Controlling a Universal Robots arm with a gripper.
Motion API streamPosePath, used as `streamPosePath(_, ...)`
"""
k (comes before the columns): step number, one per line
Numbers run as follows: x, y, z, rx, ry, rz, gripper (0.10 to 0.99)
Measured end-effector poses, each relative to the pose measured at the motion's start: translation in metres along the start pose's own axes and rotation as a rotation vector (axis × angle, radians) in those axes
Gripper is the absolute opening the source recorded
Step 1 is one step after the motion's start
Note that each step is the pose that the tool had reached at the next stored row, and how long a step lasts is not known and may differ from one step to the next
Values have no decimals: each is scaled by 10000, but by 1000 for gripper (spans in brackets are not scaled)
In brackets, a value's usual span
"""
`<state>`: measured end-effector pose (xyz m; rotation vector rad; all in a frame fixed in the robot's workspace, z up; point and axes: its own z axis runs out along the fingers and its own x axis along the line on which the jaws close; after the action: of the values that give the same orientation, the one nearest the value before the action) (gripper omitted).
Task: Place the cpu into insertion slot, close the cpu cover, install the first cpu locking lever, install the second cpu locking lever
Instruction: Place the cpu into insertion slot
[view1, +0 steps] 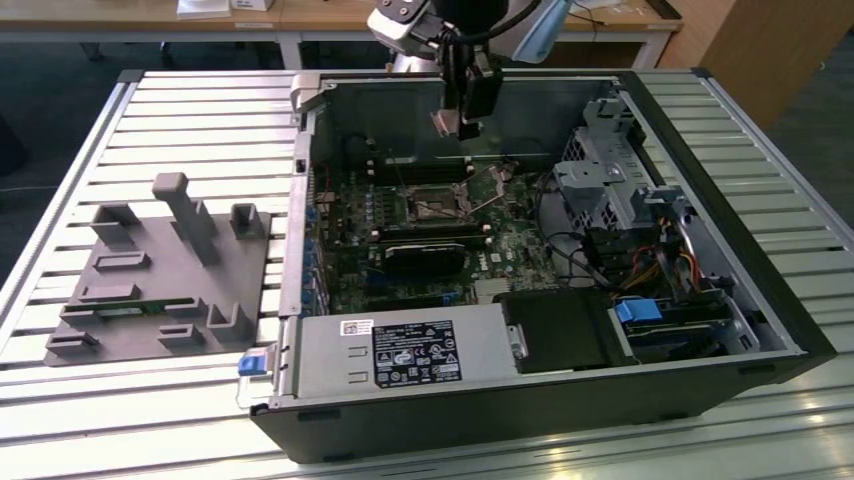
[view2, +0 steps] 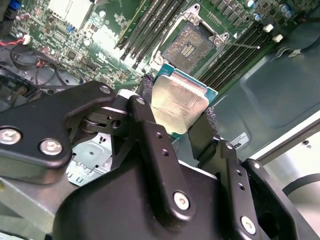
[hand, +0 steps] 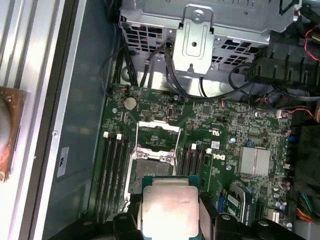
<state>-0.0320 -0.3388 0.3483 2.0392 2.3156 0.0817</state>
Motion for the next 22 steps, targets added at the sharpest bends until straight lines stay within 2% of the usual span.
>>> streamPosePath(10,5,-5,61,-1,-6,64,537)
streamPosePath(15,10,-7,97,6,-58,670,537)
streamPosePath(22,24,-11,175,7,-65,761,537)
